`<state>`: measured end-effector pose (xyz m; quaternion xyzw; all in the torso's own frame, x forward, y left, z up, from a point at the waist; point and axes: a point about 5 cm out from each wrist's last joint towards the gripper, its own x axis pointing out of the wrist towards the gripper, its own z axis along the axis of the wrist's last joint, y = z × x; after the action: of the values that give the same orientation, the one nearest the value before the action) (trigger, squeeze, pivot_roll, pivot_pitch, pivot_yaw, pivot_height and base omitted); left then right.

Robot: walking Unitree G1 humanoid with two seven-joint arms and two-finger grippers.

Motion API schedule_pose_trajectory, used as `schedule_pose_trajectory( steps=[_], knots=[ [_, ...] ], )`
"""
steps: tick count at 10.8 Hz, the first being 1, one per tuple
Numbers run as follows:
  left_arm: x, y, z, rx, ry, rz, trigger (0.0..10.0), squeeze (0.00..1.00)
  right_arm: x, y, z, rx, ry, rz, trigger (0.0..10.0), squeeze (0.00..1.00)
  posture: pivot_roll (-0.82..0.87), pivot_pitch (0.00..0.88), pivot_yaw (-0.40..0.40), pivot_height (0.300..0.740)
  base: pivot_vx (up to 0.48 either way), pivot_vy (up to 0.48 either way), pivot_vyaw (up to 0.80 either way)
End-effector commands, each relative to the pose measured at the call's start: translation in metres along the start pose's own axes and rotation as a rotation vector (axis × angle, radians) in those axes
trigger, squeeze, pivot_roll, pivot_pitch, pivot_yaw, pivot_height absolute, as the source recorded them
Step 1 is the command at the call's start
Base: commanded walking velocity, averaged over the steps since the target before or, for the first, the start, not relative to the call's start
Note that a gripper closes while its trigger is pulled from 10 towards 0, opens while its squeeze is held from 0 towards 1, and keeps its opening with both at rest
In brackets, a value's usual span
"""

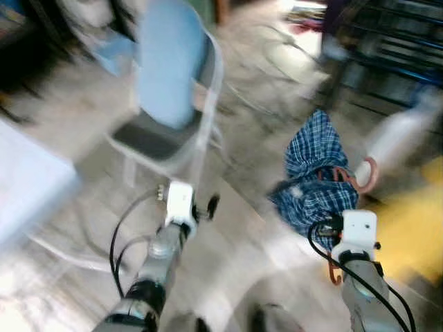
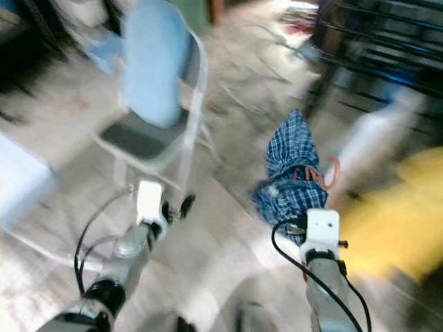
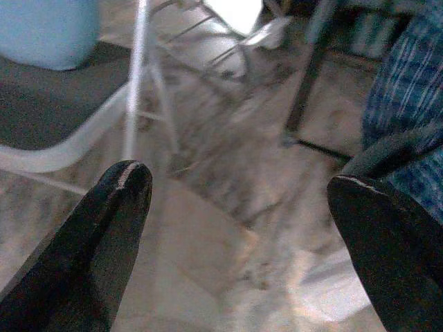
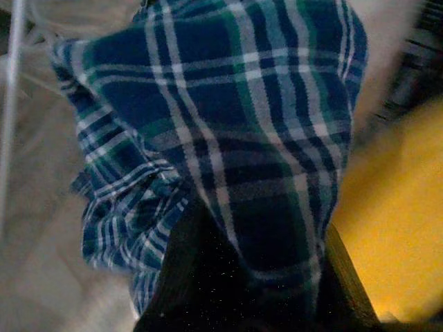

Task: Hang hanger

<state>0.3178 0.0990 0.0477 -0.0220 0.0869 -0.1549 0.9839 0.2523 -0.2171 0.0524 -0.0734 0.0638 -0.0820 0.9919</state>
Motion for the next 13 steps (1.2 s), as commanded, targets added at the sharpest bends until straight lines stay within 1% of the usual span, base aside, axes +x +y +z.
schedule_pose_trajectory(
  steps=[1, 2, 5, 6, 7, 8, 10, 11, 12, 13],
  knots=[
    [-0.008, 0.013, -0.009, 0.015, 0.028, 0.035, 10.0, 0.0, -0.002, 0.0, 0.002, 0.013, -0.021, -0.002, 10.0, 0.0, -0.18, 0.188, 0.063, 0.74, -0.431, 0.0, 0.0],
    [-0.012, 0.018, -0.013, 0.027, 0.04, 0.043, 10.0, 0.0, -0.003, 0.001, 0.0, 0.016, -0.015, -0.001, 10.0, 0.0, -0.18, 0.19, 0.061, 0.74, -0.476, 0.0, 0.0],
    [-0.014, 0.022, -0.011, 0.028, 0.022, 0.053, 10.0, 0.0, -0.005, 0.006, 0.001, 0.024, -0.022, 0.036, 10.0, 0.0, -0.16, 0.198, 0.06, 0.74, -0.45, 0.0, 0.0],
    [-0.015, 0.023, -0.01, 0.034, 0.017, 0.058, 10.0, 0.0, -0.005, 0.005, 0.003, 0.032, -0.03, 0.043, 10.0, 0.0, -0.16, 0.202, 0.064, 0.74, 0.0, 0.0, 0.0],
    [-0.016, 0.023, -0.007, 0.07, -0.01, 0.054, 10.0, 0.0, -0.005, 0.006, 0.008, 0.024, -0.05, 0.073, 10.0, 0.0, -0.17, 0.206, 0.066, 0.74, 0.0, 0.0, 0.0],
    [-0.015, 0.023, -0.003, 0.083, -0.03, 0.055, 10.0, 0.0, -0.005, 0.006, 0.011, 0.016, -0.06, 0.088, 10.0, 0.0, -0.17, 0.207, 0.064, 0.74, 0.0, 0.0, 0.0],
    [-0.013, 0.025, 0.007, 0.112, -0.073, 0.099, 10.0, 0.0, -0.006, 0.006, 0.019, 0.001, -0.09, 0.145, 10.0, 0.0, -0.18, 0.204, 0.058, 0.74, 0.0, 0.0, 0.0],
    [-0.013, 0.025, 0.008, 0.135, -0.084, 0.113, 10.0, 0.0, -0.007, 0.007, 0.022, -0.012, -0.101, 0.163, 10.0, 0.0, -0.18, 0.204, 0.057, 0.74, 0.0, 0.0, 0.8],
    [-0.014, 0.025, 0.008, 0.138, -0.087, 0.112, 10.0, 0.0, -0.007, 0.008, 0.023, -0.006, -0.104, 0.166, 10.0, 0.0, -0.18, 0.204, 0.056, 0.74, 0.0, 0.0, 0.8],
    [-0.015, 0.025, 0.008, 0.161, -0.088, 0.125, 10.0, 0.0, -0.008, 0.011, 0.025, -0.004, -0.108, 0.183, 10.0, 0.0, -0.18, 0.203, 0.056, 0.74, 0.0, 0.0, 0.8]
  ],
)
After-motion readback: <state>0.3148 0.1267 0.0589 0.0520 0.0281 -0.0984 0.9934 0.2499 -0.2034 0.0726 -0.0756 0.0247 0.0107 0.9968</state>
